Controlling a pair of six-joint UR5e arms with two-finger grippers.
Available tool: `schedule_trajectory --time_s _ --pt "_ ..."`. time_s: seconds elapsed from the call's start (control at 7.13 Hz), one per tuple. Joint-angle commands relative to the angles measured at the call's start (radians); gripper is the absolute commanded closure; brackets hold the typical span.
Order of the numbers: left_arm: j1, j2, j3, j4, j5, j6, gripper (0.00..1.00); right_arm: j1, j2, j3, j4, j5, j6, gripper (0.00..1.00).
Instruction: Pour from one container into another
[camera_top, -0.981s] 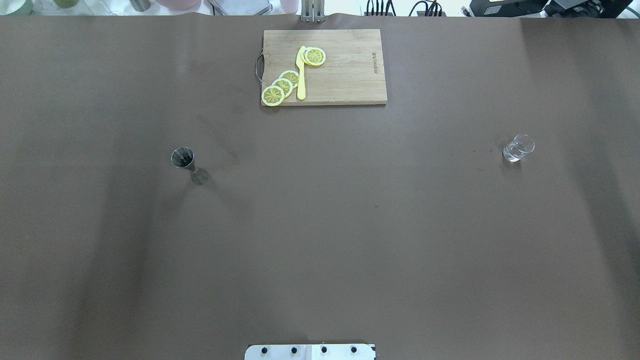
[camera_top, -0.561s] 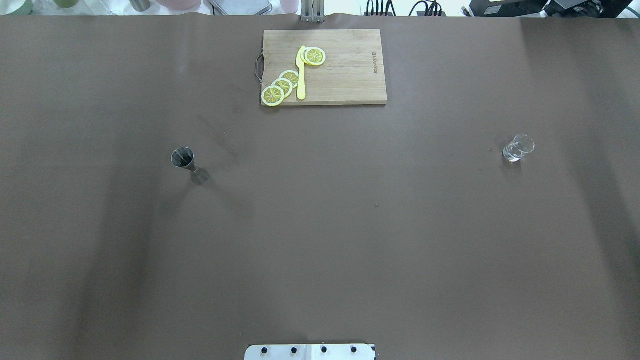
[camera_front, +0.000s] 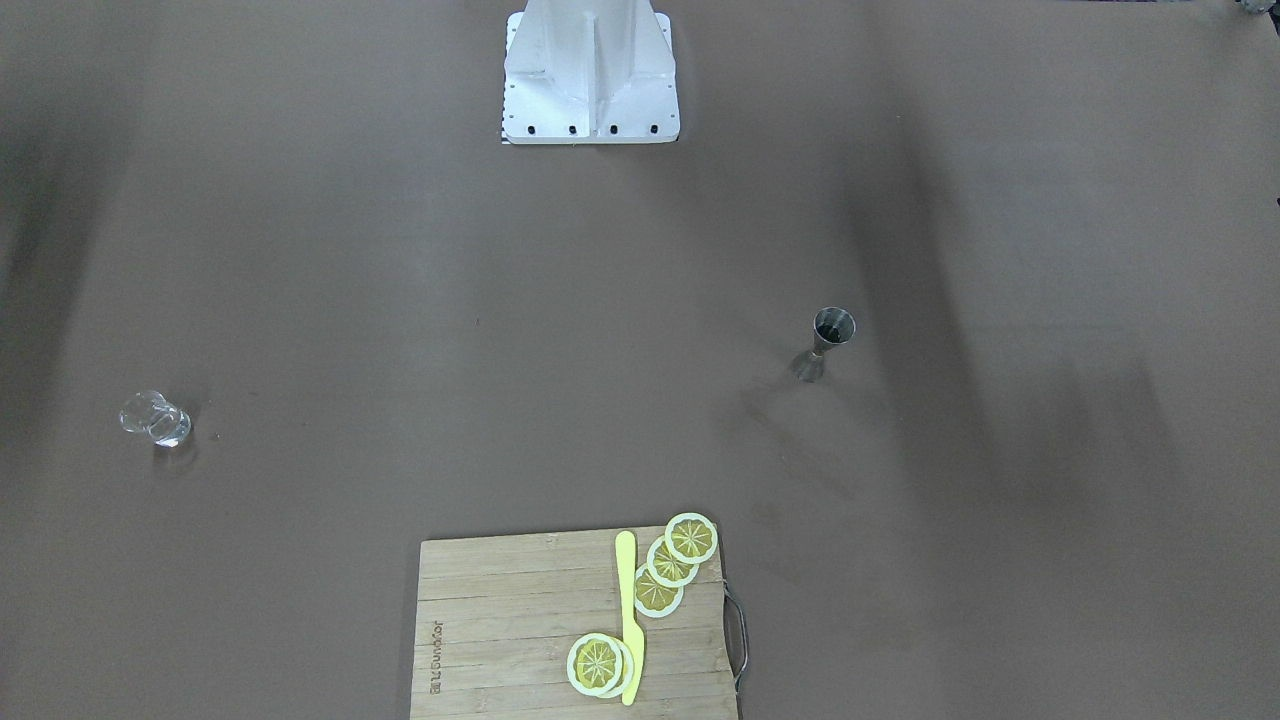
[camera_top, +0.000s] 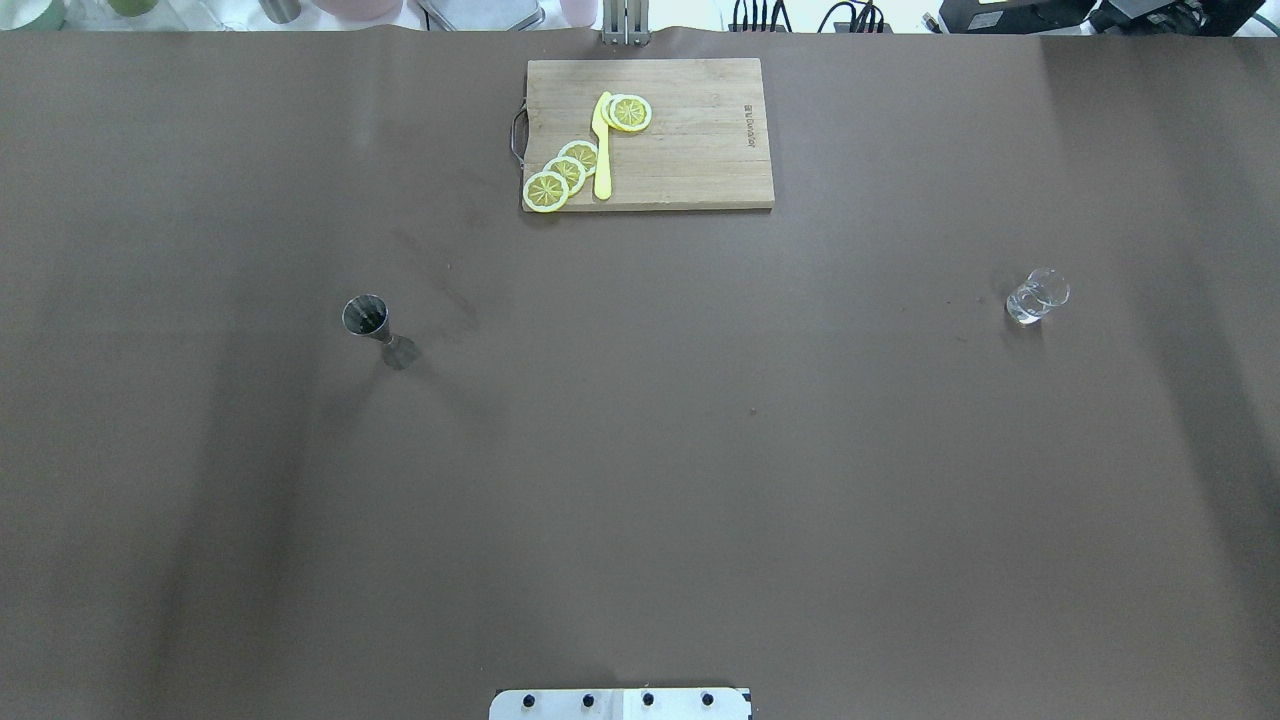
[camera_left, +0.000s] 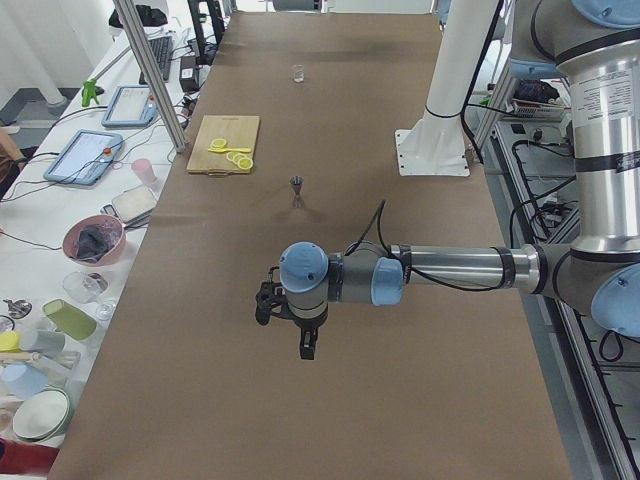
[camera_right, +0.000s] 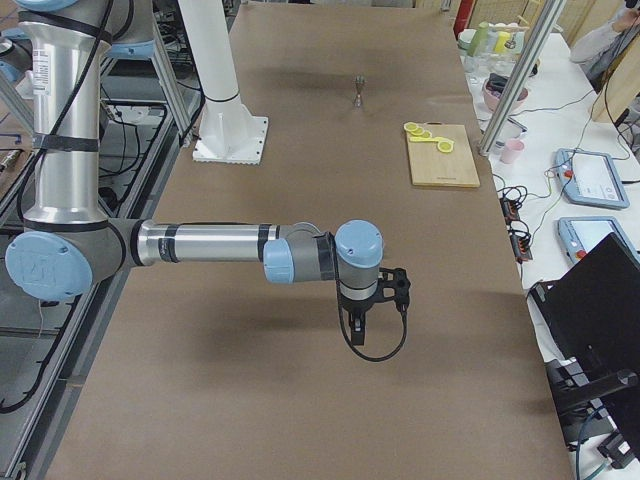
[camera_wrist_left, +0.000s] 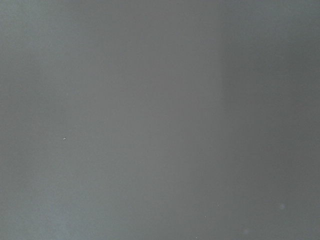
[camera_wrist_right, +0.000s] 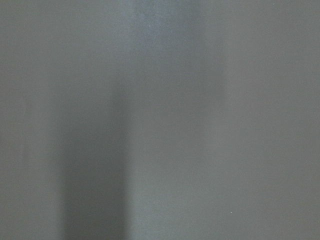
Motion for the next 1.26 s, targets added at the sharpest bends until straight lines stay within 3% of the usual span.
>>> schedule_trajectory --time_s 0.0,1.12 --pt "0.0 0.001 -0.001 0.0 -0.008 0.0 0.01 0.013 0.0 0.013 -0.001 0.007 0.001 0.0" --pt "0.005 -0.003 -0.001 0.0 -0.016 -0.003 0.01 0.03 -0.014 0.044 0.0 0.03 -0.027 0.0"
